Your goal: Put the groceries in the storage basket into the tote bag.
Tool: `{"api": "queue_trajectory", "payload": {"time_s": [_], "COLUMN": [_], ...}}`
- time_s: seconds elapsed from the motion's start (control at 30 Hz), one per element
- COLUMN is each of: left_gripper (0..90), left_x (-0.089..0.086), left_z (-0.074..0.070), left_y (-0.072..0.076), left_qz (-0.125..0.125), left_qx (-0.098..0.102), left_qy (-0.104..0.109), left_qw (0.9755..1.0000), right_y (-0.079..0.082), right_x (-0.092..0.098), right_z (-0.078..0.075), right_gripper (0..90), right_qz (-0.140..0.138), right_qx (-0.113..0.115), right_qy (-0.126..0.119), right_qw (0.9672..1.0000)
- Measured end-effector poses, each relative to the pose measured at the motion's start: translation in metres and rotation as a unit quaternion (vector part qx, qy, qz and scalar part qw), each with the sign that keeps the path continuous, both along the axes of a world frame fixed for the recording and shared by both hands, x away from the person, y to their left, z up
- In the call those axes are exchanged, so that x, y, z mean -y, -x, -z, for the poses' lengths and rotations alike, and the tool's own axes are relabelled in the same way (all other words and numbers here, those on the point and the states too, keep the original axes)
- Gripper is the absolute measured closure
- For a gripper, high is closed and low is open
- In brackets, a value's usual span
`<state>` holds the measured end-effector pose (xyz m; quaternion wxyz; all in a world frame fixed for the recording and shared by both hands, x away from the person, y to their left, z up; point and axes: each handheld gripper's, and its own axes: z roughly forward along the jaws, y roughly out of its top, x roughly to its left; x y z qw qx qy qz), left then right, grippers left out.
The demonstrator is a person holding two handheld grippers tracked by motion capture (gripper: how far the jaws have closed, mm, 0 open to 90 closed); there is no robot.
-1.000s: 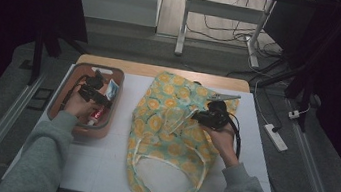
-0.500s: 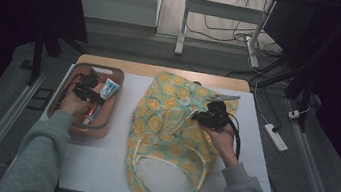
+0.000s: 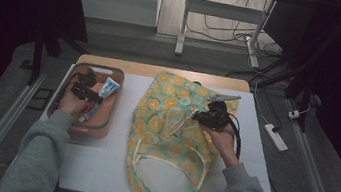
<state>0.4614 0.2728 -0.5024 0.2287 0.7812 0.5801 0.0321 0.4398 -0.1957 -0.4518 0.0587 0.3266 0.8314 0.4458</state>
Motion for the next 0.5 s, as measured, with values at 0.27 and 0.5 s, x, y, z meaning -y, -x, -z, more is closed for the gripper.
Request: {"api": "queue_trajectory", "payload": {"time_s": [0.27,0.5], "left_gripper": [74.5,74.4], "left_x": [-0.018,-0.007], "left_z": [-0.047,-0.089], "left_y": [0.019,0.046], "left_qz": [0.0,0.04], "left_qx": [0.069,0.128], "left_qy": [0.047,0.073], "left_qw": [0.9965,0.9883], "right_y": [-0.001,0.001], "right_x": [-0.001,-0.001], "right_z": [0.001,0.0], "right_gripper": [88.0,88.0], "right_qz": [-0.001,-0.001], "right_qx": [0.0,0.004], "right_qy": [0.001,-0.001], "right_qw": [1.0,1.0]}}
